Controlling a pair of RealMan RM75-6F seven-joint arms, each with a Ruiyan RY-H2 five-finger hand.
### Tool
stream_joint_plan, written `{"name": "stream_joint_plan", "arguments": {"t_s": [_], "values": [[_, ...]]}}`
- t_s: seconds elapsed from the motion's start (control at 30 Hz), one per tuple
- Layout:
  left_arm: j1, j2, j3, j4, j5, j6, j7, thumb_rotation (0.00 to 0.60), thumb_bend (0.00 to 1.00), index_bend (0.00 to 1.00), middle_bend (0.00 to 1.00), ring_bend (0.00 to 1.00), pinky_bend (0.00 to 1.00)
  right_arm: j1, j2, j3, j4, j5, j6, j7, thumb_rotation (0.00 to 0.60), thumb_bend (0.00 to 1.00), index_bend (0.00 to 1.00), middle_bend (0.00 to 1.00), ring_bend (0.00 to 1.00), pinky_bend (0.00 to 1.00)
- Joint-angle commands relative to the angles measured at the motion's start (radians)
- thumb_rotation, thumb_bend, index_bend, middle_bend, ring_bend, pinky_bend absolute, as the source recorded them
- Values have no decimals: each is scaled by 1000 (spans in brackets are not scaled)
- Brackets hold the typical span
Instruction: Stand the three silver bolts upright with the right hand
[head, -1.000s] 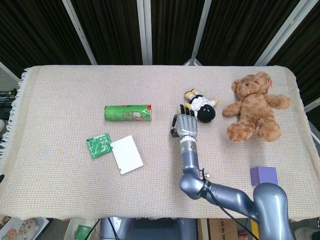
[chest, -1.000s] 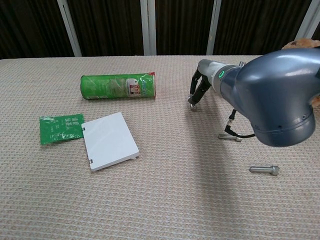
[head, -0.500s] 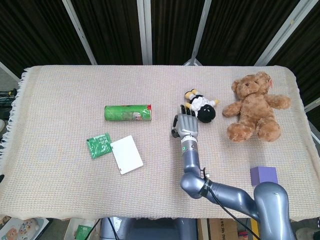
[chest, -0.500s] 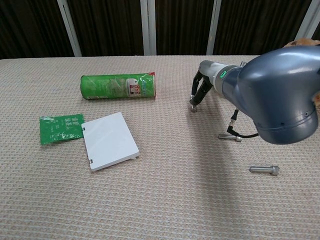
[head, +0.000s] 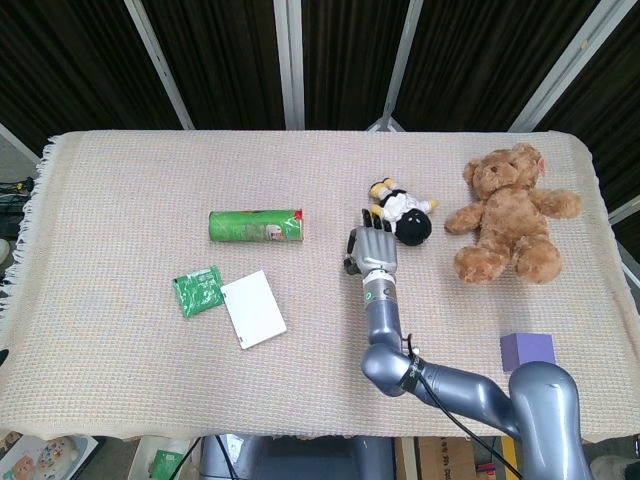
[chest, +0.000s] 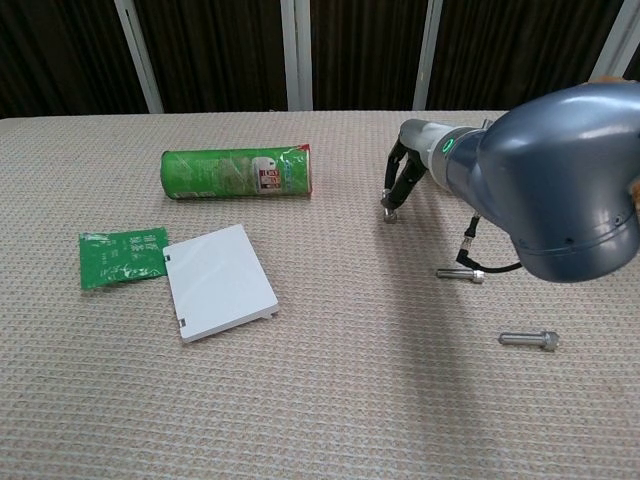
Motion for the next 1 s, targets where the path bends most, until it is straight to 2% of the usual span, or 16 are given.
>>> {"name": "stream_joint_plan", "arguments": {"t_s": [0.03, 1.0], "values": [[0, 0, 0, 0, 0, 0, 0, 600, 123, 172, 48, 0, 167, 2, 2, 0, -1, 1, 1, 1, 600, 377, 602, 32, 38, 87], [2, 0, 0, 1, 1, 3, -2, 600, 123, 175, 46, 0, 167, 11, 25, -16, -17, 41, -5, -14, 600, 378, 530, 32, 21, 87]]}}
